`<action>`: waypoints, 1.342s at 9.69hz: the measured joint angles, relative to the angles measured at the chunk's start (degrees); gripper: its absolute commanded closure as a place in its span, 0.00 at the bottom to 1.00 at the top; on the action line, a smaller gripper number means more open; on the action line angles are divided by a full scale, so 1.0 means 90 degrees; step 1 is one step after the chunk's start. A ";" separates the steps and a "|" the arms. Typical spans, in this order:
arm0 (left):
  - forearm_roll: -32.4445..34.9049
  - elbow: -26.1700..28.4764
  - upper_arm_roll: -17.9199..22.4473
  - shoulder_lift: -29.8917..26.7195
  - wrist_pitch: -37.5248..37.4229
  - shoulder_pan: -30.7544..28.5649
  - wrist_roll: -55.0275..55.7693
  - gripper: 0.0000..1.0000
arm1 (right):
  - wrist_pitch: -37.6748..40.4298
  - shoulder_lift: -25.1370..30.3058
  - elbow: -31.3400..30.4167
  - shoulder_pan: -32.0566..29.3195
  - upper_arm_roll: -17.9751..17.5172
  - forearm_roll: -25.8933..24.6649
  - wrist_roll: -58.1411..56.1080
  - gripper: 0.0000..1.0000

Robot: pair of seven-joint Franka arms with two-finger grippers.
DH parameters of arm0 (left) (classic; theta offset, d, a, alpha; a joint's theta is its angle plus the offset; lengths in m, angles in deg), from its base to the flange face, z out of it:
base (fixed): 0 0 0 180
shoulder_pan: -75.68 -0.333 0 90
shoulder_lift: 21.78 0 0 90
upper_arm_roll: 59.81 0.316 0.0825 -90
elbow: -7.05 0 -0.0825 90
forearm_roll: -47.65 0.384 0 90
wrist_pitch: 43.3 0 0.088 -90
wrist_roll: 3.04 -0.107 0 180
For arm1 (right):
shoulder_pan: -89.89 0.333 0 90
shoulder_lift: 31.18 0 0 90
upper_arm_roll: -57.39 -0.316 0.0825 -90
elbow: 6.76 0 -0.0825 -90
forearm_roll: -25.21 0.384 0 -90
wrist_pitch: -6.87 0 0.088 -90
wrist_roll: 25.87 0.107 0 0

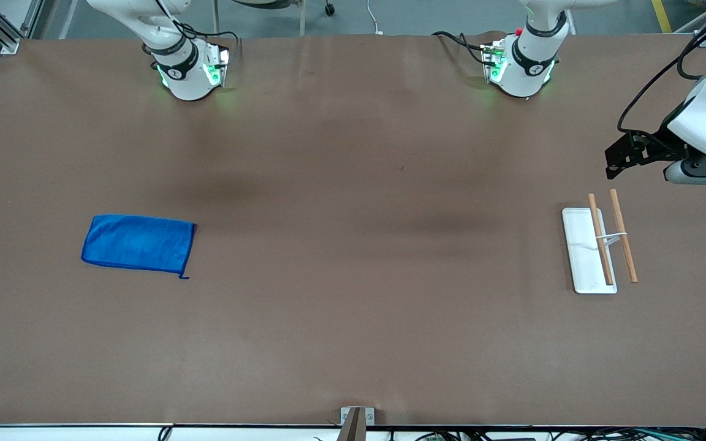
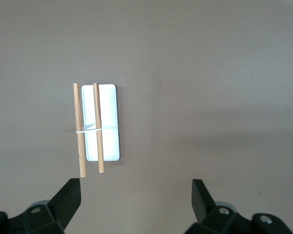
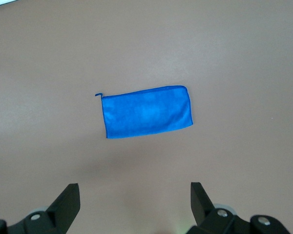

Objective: Right arm passes towel to left arm to hang
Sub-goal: 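Move the right gripper out toward the blue towel, then lower the right gripper onto the blue towel edge and grasp it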

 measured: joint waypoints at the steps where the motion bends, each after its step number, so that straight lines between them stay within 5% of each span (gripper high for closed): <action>1: 0.0000 0.0001 0.0000 0.0000 0.0000 -0.0001 0.0000 0.00 | 0.0001 0.0000 0.0010 0.0000 -0.0001 -0.0012 -0.0215 0.00; 5: 0.0000 0.0011 0.0002 0.0002 0.0000 -0.0004 0.0000 0.00 | -0.0458 -0.0260 -0.0682 0.0043 -0.0015 -0.0034 -0.0621 0.00; 9: 0.0000 0.0021 0.0010 0.0002 0.0006 -0.0015 0.0000 0.00 | -0.3232 -0.0944 -0.2900 0.0076 -0.0030 -0.0045 -0.0702 0.00; 13: 0.0000 0.0034 0.0012 0.0003 0.0010 -0.0016 0.0000 0.00 | -0.6140 -0.2121 -0.4393 0.0073 -0.0028 -0.0049 -0.1043 0.00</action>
